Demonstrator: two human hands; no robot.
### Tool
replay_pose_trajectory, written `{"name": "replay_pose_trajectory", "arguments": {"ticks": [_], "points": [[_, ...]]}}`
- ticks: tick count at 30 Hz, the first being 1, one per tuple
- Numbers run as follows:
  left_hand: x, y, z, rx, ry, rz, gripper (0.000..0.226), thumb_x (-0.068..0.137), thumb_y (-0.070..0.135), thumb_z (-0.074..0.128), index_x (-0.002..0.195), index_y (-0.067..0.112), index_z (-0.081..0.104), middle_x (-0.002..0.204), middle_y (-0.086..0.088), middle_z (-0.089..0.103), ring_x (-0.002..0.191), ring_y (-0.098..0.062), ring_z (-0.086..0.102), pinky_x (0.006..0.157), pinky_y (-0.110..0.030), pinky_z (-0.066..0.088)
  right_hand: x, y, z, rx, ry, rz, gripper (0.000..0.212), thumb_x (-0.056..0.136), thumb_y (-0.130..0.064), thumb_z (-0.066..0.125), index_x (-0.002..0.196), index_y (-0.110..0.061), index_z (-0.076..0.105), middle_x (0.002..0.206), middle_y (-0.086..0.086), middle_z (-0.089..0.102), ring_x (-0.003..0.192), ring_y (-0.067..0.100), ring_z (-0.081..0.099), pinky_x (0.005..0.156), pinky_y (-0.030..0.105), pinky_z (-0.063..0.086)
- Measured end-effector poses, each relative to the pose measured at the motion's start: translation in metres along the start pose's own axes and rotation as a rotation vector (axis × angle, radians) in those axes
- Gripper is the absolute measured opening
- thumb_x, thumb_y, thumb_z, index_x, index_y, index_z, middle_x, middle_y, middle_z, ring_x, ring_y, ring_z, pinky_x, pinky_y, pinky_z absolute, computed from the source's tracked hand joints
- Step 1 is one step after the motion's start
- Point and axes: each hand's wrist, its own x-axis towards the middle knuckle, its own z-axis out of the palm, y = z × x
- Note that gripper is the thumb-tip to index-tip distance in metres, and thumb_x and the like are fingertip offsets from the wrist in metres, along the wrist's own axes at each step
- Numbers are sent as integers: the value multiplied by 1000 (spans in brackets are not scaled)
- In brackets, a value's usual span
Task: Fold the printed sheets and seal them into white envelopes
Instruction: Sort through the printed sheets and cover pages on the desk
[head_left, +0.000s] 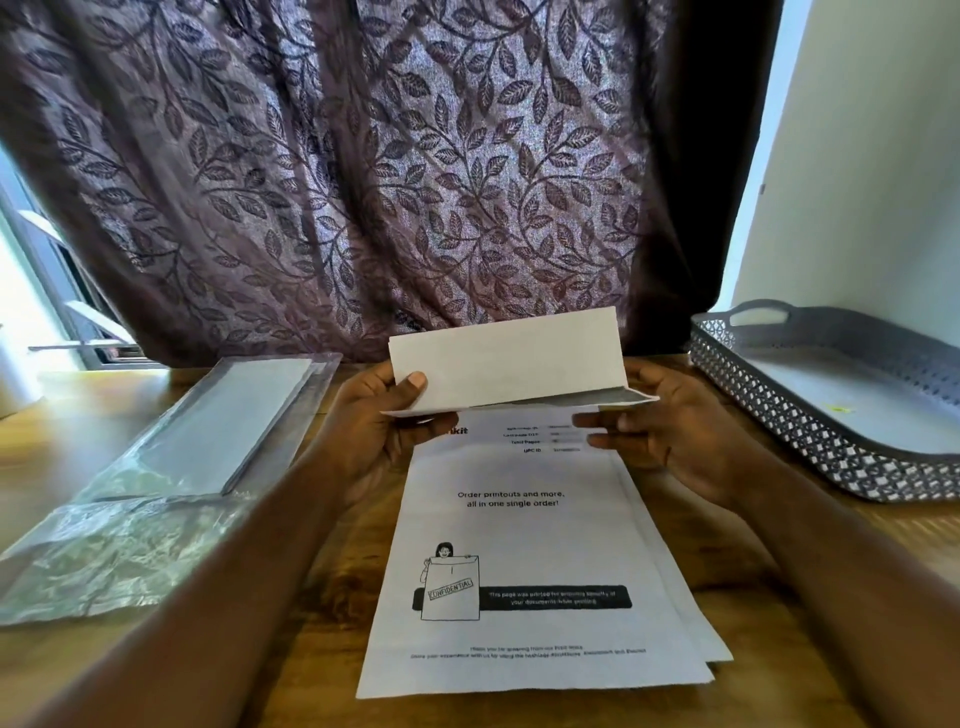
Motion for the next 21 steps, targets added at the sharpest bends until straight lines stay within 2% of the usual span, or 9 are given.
{"name": "replay_pose_trajectory", "arguments": {"ticks": [2, 4, 6, 7, 9, 11, 15, 17, 21], "points": [[-1, 0, 0, -2, 13, -3, 20, 102, 6, 49, 113, 8, 64, 102, -11, 76, 91, -31, 74, 65, -35, 62, 1, 3, -2, -97, -92, -21, 58, 90, 6, 62, 142, -17, 49, 130, 11, 68, 114, 35, 69, 95, 53, 56], [-2, 0, 1, 6, 25, -10, 20, 101, 4, 49, 111, 8, 66, 102, -13, 74, 91, -36, 74, 65, -37, 63, 2, 6, -3, -115, -88, -38, 70, 80, -18, 80, 143, -19, 49, 131, 11, 68, 114, 35, 69, 93, 53, 56], [-3, 0, 2, -9, 25, -15, 21, 102, 8, 47, 108, 11, 67, 103, -15, 73, 90, -38, 73, 65, -39, 64, 4, 6, 0, -133, -13, -62, 76, 72, -40, 85, 137, -18, 54, 127, 10, 70, 111, 35, 70, 89, 50, 60], [-3, 0, 3, -12, 11, -16, 22, 104, 18, 46, 109, 13, 67, 105, -15, 74, 92, -37, 74, 66, -40, 64, 4, 5, 2, -141, 37, -81, 71, 73, -43, 83, 133, -17, 57, 123, 9, 72, 108, 35, 71, 86, 49, 61], [-3, -1, 4, -12, -34, -37, 44, 96, 50, 44, 115, 16, 65, 110, -13, 75, 99, -34, 73, 71, -42, 64, 5, 5, 5, -144, 130, -118, 52, 81, -35, 74, 128, -14, 62, 117, 7, 75, 101, 37, 73, 82, 49, 62], [-3, -1, 5, 21, -71, -40, 58, 83, 60, 45, 116, 17, 64, 111, -10, 75, 101, -32, 73, 74, -45, 63, 6, 5, 6, -154, 196, -134, 38, 91, -23, 67, 127, -10, 64, 114, 7, 76, 96, 36, 75, 83, 53, 61], [-4, -4, 8, 244, -74, 70, 23, 90, 29, 61, 111, 21, 65, 108, -5, 76, 96, -27, 74, 66, -38, 63, 5, 6, 6, -199, 250, -125, 33, 95, -16, 64, 127, -7, 65, 112, 8, 76, 92, 32, 76, 85, 54, 59], [-2, -7, 8, 301, -86, 79, 21, 92, 16, 62, 112, 22, 63, 111, -7, 74, 92, -32, 75, 62, -36, 63, 5, 4, 8, -199, 271, -136, 30, 96, -15, 63, 125, -7, 66, 110, 8, 77, 91, 30, 76, 81, 51, 61], [-6, -5, 12, 300, -99, 76, 28, 86, 24, 65, 114, 23, 61, 109, -7, 75, 89, -35, 75, 64, -33, 63, 3, 1, 14, -55, 312, -171, 24, 93, -22, 64, 114, -12, 69, 106, 12, 77, 90, 30, 76, 71, 39, 64]]}}
